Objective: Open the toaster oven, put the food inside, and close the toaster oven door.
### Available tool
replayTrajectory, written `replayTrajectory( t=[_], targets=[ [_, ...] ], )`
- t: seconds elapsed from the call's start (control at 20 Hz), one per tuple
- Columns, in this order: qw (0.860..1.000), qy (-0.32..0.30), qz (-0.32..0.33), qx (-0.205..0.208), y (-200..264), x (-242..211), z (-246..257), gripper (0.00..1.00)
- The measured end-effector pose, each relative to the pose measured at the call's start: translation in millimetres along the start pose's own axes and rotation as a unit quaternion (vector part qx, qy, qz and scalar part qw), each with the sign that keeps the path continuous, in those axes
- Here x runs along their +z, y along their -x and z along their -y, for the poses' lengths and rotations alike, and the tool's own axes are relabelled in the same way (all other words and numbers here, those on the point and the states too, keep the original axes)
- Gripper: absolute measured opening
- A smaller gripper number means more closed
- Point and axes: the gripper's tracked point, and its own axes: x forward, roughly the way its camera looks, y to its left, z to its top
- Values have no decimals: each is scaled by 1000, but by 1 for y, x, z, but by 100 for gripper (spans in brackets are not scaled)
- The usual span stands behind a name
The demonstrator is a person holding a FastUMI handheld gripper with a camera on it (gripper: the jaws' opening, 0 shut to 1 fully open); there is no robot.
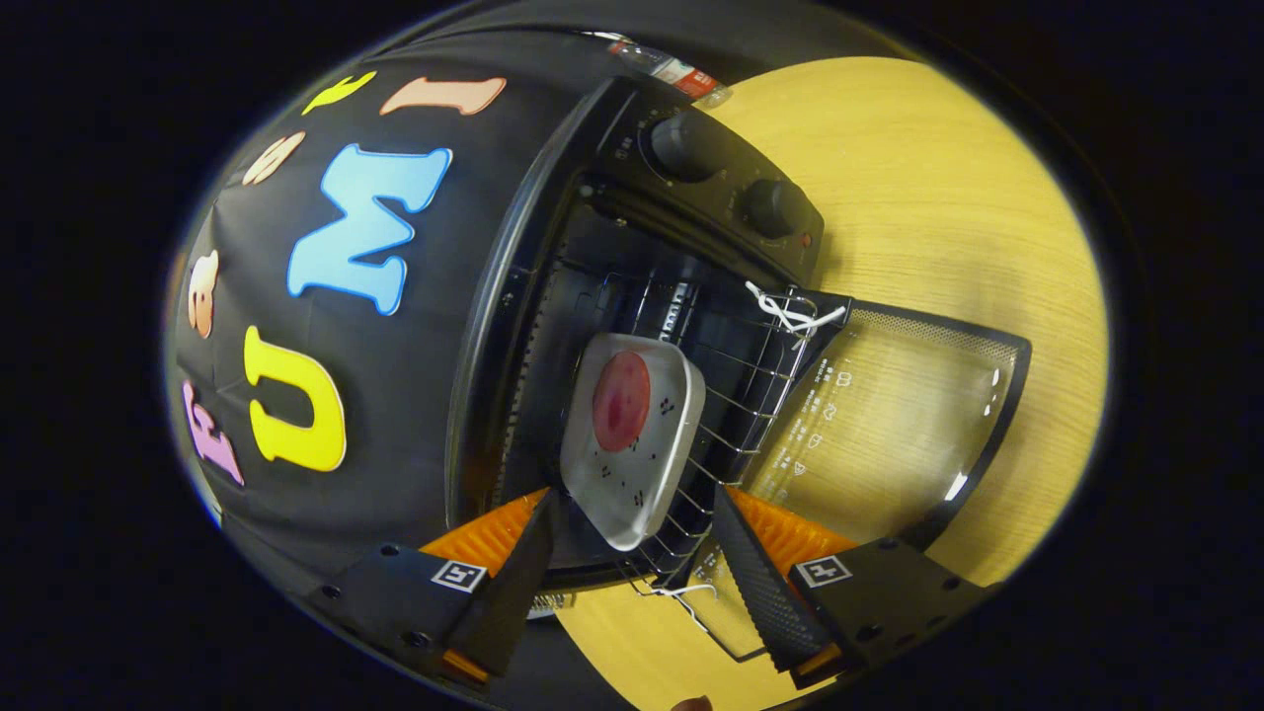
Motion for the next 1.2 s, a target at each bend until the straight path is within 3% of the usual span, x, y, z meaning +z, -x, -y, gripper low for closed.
replayTrajectory(
  t=[0.4, 0.75, 0.95, 1.2],
  targets=[
    [982, 186, -35, -2, 49, -21, 23, 97],
    [941, 332, -53, -21, 76, -49, 65, 98],
    [911, 407, -42, -47, 81, -48, 86, 98],
    [886, 452, -61, -79, 76, -54, 113, 98]
  ],
)
